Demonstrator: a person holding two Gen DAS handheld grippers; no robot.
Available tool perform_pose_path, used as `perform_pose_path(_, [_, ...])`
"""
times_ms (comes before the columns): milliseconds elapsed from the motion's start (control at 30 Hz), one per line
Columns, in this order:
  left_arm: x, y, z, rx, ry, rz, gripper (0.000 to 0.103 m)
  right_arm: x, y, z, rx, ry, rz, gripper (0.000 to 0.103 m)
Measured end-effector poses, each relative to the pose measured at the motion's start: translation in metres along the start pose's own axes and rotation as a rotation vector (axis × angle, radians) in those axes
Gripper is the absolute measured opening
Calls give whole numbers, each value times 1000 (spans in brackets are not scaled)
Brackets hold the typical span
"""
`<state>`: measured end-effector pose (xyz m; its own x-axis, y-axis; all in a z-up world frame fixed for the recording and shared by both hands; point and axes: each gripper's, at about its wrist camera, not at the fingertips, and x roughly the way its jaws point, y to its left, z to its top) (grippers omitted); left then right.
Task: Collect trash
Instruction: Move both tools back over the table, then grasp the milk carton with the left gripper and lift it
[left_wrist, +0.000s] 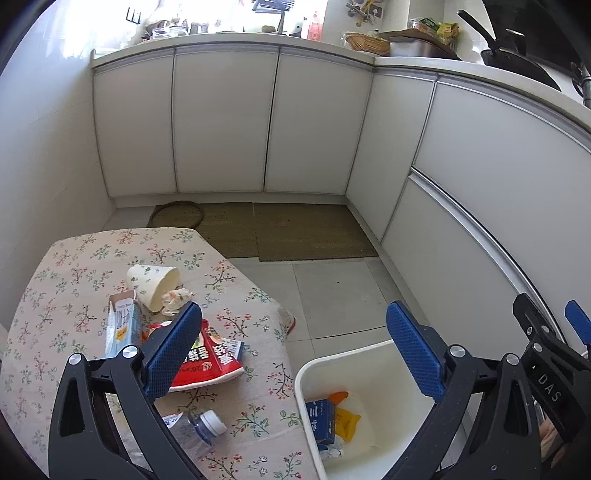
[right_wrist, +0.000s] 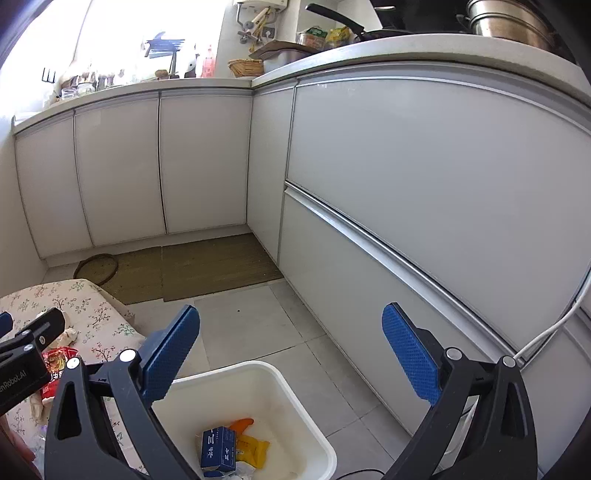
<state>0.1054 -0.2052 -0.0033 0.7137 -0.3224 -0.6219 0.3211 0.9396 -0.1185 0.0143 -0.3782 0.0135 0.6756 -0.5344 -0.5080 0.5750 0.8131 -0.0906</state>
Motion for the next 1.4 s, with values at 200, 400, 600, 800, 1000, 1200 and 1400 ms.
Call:
perform_pose_path(200, [-9,23,0,-16,-12,54,96,-6,24,-1,-33,-10,24,96])
perform_pose_path(400, [-19,49,1,-39,-13,103,96,-11,51,0,-55,-14,62,96])
perform_pose_path(600, [-29,75,1,-56,-20,154,96,-20,83,-3,-87,-24,107,96])
perform_pose_path(800, [-34,104,-2,-83,-9,207,96,-28,113,-5,-107,-25,154,96])
perform_pose_path(1000, [-40,132,-5,-115,-2,248,96,-32,145,-8,-130,-11,210,96])
perform_pose_path(1200, [-43,165,-12,-148,13,292,96,-36,178,-12,-162,-8,263,96])
perform_pose_path(1400, [-44,198,-19,-192,35,328,96,-38,213,-20,-196,5,307,96])
